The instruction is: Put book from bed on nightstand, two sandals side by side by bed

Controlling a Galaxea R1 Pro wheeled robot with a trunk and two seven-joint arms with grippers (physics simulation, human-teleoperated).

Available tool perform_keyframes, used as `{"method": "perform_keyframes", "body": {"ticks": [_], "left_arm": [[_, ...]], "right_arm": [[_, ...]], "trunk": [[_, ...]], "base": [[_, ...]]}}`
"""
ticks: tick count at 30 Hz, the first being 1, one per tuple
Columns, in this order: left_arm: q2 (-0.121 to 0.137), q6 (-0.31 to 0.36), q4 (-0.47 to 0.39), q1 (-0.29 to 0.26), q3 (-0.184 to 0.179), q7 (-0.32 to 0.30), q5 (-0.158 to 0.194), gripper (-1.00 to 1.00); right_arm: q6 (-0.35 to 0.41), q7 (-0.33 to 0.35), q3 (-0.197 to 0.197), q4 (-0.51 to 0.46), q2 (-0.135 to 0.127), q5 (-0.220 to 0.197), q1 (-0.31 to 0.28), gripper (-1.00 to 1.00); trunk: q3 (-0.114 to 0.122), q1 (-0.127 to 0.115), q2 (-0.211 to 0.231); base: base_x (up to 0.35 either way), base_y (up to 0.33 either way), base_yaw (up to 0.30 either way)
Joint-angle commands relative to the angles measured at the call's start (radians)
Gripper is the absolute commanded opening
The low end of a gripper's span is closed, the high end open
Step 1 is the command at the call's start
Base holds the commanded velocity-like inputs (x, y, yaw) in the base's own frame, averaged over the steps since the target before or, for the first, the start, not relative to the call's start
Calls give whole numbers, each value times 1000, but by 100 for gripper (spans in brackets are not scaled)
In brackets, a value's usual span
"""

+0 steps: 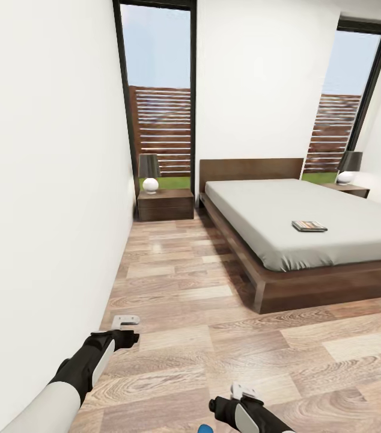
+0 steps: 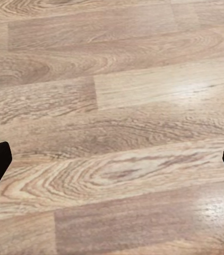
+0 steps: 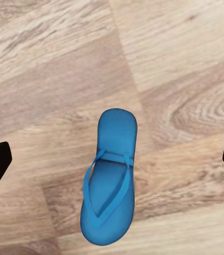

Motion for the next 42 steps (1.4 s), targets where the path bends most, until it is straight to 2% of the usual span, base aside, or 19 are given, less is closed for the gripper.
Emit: {"method": "perform_keyframes", "body": {"ticks": [1, 14, 42], "left_arm": [[0, 5, -2, 0, 0, -1, 1, 100], [0, 6, -2, 0, 0, 0, 1, 100], [0, 5, -2, 0, 0, 0, 0, 100]], "right_arm": [[5, -5, 0, -2, 0, -7, 0, 100], [1, 34, 3, -3, 0, -9, 1, 100], [8, 39, 4, -5, 0, -9, 1, 100]], "trunk": [[-1, 0, 0], [-7, 0, 0], [-51, 0, 0]], "base": [[0, 0, 0], [0, 0, -11], [0, 0, -1]]}}
